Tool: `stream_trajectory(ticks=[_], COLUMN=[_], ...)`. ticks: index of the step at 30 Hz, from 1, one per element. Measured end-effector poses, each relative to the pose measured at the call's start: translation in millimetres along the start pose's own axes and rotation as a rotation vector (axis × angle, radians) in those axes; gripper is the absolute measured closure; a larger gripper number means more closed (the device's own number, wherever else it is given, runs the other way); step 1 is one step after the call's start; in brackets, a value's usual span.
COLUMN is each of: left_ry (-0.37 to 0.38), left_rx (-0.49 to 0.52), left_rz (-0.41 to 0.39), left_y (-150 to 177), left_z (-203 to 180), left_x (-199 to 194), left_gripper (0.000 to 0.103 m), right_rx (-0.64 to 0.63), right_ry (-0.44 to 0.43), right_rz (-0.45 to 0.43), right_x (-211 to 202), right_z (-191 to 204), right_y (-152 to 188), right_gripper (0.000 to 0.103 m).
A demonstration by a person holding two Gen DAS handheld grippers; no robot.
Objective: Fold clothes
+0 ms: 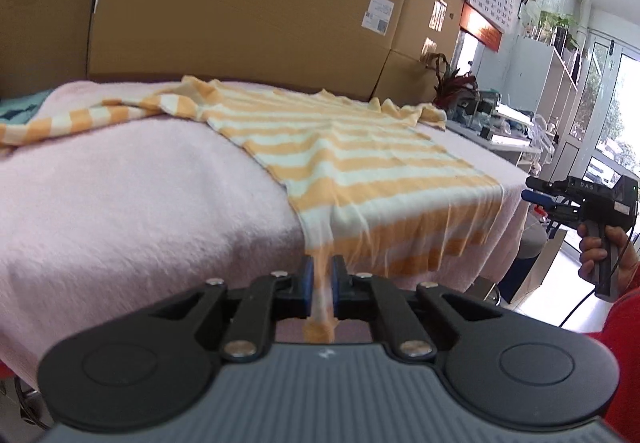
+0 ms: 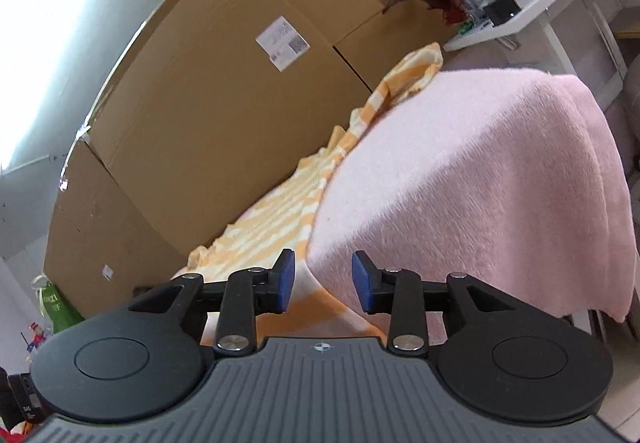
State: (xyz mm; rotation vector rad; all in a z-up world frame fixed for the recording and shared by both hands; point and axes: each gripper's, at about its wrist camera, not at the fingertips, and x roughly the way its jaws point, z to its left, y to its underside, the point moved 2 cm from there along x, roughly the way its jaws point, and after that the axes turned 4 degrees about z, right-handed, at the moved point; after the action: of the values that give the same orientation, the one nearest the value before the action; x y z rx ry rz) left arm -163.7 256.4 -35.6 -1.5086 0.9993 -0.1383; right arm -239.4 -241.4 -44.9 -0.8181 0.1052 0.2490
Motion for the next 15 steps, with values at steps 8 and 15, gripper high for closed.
stream_trajectory(ticks=[8, 15], left_ry=[-0.020, -0.086], left_rx=[-0.037, -0.261], left_rz=[-0.077, 0.051], left_y=[-78, -128], left_z=[13, 73], left_x=[69, 172], left_gripper=[0.061, 0.065], right_rx=[-0.078, -0.193], right_ry=[-0.157, -0.072], right_rz=[0.078, 0.050], right_x=[79, 98], right_z=[50, 64], right_y=[-10, -2], right_gripper=[0.068, 0.071])
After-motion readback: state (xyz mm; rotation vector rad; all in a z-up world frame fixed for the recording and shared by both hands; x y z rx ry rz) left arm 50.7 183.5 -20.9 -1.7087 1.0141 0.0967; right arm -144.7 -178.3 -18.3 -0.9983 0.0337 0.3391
